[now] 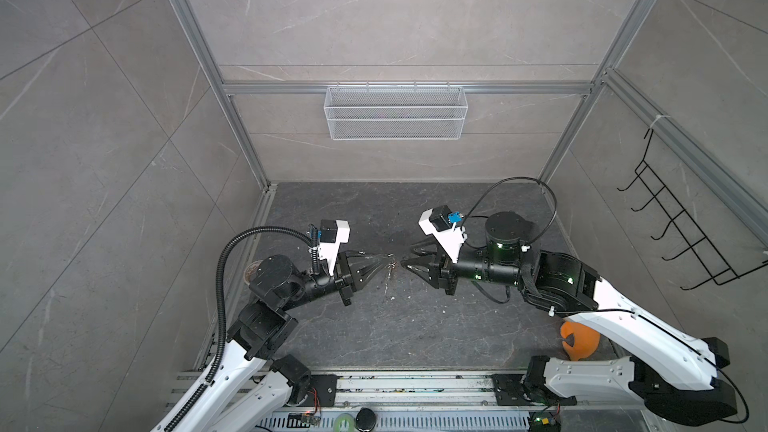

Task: Remove the keys from the keyring

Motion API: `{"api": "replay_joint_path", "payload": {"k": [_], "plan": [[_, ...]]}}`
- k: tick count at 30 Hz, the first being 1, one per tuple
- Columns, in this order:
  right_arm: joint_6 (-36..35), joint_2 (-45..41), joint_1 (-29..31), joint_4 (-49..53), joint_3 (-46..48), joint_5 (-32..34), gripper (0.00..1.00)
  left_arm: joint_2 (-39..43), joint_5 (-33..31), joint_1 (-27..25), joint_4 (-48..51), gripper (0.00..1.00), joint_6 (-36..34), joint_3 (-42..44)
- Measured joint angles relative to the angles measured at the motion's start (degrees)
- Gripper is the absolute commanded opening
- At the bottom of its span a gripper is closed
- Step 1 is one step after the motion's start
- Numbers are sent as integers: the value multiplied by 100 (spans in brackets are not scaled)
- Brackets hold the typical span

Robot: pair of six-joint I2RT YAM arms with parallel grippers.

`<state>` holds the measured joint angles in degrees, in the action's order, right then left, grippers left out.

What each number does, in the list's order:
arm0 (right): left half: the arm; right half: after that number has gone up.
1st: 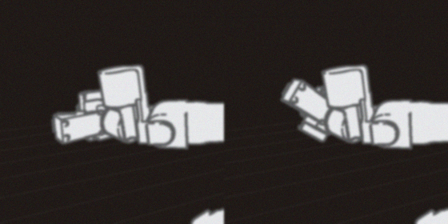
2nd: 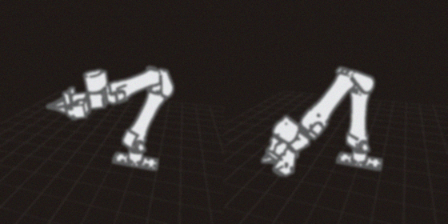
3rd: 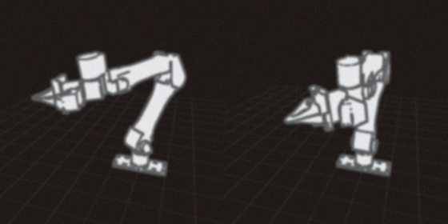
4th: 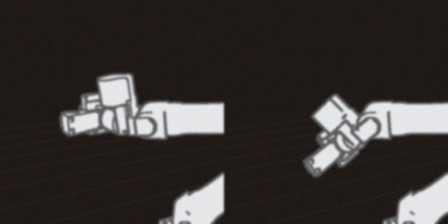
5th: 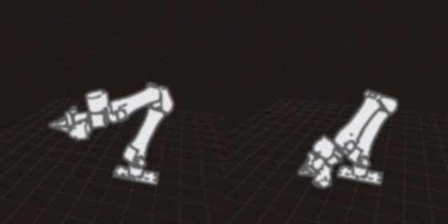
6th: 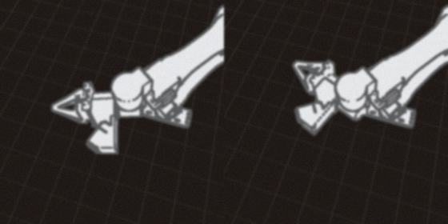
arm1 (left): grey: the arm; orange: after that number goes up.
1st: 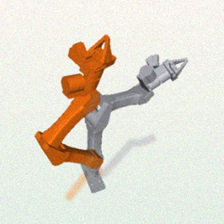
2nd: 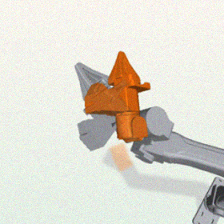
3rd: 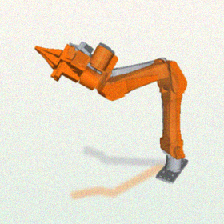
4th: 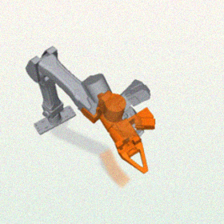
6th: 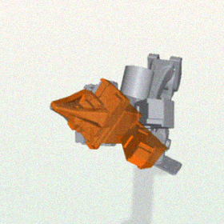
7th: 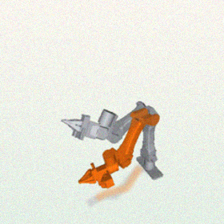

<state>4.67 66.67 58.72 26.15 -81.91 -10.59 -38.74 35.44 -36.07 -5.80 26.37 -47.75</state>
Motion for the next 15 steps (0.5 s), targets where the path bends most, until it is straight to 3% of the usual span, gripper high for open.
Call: {"api": "replay_joint_path", "payload": {"k": [15], "plan": [[481, -310, -2, -1311, 793, 404, 46, 116, -96, 0, -728, 0, 210, 240]]}}
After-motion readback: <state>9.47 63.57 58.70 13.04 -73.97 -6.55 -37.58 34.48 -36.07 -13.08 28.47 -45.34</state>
